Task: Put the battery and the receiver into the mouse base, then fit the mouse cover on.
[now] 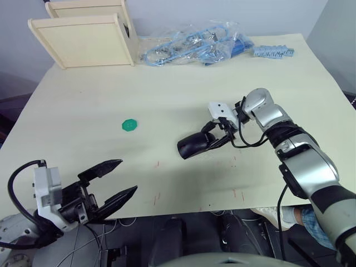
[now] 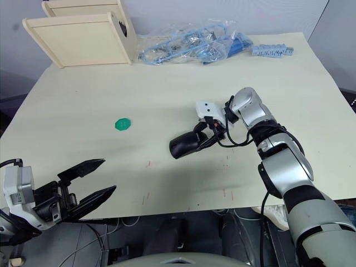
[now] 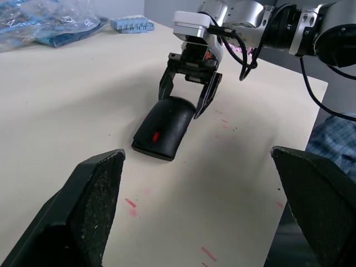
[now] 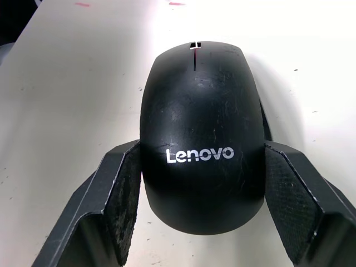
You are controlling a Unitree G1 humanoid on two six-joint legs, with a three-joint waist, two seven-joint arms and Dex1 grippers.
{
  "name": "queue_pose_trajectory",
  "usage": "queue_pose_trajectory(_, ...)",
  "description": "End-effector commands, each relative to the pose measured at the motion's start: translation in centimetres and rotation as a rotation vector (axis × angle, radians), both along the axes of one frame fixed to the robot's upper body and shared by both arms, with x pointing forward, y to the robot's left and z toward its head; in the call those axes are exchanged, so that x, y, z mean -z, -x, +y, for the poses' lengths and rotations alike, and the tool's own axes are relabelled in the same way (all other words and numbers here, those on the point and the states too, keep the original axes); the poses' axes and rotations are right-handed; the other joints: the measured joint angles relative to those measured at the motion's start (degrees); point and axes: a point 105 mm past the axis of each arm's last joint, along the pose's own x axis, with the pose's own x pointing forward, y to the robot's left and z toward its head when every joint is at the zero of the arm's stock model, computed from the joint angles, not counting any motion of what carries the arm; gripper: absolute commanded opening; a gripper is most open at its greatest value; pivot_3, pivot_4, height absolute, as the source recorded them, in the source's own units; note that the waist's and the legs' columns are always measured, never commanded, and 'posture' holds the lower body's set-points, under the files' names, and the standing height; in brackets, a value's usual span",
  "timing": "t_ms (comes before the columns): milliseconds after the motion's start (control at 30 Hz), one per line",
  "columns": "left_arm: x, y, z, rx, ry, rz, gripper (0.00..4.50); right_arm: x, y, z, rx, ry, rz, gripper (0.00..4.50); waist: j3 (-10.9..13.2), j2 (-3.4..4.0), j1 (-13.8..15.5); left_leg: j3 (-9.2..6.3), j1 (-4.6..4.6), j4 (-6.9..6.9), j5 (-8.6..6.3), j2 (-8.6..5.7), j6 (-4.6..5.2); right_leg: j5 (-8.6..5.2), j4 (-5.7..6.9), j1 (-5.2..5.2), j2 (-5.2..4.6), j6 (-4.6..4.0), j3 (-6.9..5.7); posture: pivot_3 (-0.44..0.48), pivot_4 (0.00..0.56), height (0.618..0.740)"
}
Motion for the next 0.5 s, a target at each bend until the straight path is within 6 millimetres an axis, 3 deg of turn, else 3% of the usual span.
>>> queue_pose_trajectory(33, -0.54, 0.3, -0.25, 0.009, -0.026, -0.031, 4.5, -1.57, -0.23, 0.39, -0.031, -0.011, -0.051, 3.23, 0.0, 0.0, 0.0, 0.0, 0.0, 0.0, 0.0, 0.0, 0.0, 0.0, 0.0, 0.0, 0.0, 0.0, 0.0, 0.0, 0.15, 0.74)
queue_pose_trajectory(500, -0.5, 0.38, -0.31, 0.008, -0.034, -0.029, 4.5, -1.8, -0.44, 0.56, -0.033, -0.011, -0.055, 3.23, 0.0, 0.02, 0.0, 0.0, 0.0, 0.0, 0.0, 0.0, -0.02, 0.0, 0.01, -0.01, 0.0, 0.0, 0.01, 0.0, 0.15, 0.74)
